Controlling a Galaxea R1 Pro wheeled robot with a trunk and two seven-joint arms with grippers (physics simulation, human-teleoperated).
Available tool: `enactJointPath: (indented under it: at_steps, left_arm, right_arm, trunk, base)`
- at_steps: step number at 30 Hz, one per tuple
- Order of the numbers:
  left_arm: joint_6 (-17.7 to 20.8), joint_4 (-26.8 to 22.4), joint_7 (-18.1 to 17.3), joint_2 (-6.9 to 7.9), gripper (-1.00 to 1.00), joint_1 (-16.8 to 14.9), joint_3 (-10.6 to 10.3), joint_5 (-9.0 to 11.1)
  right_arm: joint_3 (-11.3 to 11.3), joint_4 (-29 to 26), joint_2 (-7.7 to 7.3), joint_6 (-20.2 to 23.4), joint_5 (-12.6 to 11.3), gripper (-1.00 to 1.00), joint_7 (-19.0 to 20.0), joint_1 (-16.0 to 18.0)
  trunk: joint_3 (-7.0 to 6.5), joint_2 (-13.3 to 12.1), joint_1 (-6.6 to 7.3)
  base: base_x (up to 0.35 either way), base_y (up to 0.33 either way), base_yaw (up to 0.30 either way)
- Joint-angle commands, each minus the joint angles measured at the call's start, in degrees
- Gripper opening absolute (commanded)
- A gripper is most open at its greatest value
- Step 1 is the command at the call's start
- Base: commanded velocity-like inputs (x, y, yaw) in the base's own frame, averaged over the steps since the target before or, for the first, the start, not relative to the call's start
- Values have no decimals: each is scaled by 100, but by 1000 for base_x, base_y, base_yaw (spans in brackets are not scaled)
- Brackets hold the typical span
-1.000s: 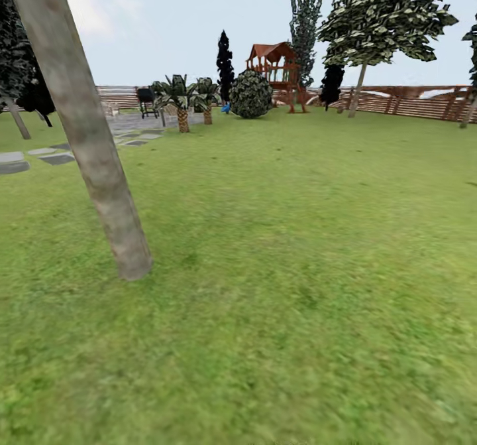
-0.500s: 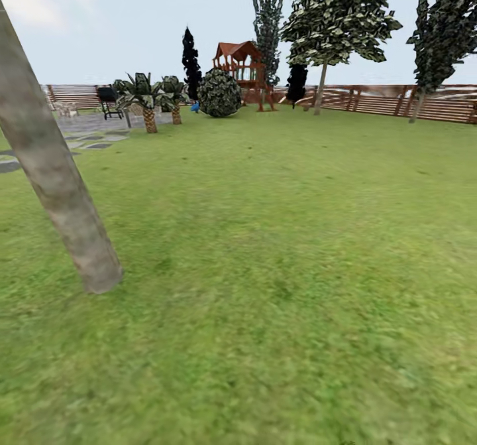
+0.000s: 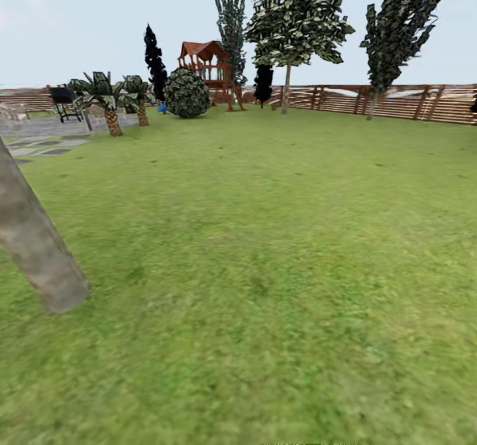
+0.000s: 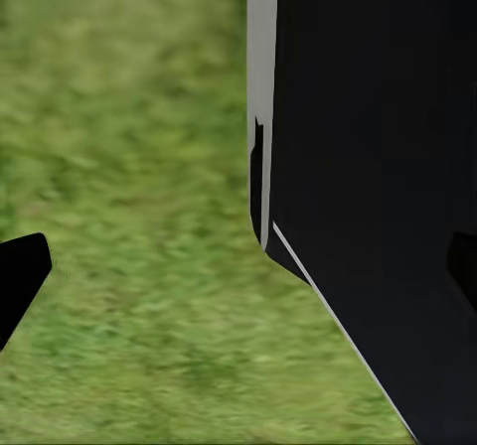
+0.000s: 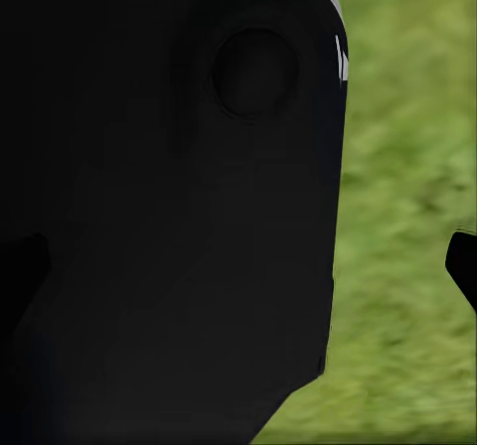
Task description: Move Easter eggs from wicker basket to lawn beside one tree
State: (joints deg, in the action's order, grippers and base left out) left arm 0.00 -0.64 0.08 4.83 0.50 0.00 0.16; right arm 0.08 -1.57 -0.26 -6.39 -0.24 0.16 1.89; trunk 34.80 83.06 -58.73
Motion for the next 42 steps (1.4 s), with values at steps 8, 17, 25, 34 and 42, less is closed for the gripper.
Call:
enactJointPath:
  at_steps: [8,17,25,34,42]
  left_arm:
    - [0,-7,1,0,100,3,0,2]
    - [0,-7,1,0,100,3,0,2]
    - [0,-7,1,0,100,3,0,2]
    - [0,-7,1,0,100,3,1,2]
    - [0,-7,1,0,100,3,0,2]
  right_arm:
    - [1,8,0,-20,-3,100,2,4]
    - [0,8,4,-20,2,100,2,4]
    - [-7,1,1,5,1,100,-6,4]
    - [14,-1,19,-12,40,100,0,4]
    - [-21,-9,-6,-20,11,100,-7,4]
  trunk:
    - [4,2,0]
    - [4,2,0]
    - [4,2,0]
    - [4,2,0]
    - [4,2,0]
  base:
    - [0,0,-294]
    - [0,0,-256]
    - [0,0,-22]
    - [0,0,0]
    - [0,0,0]
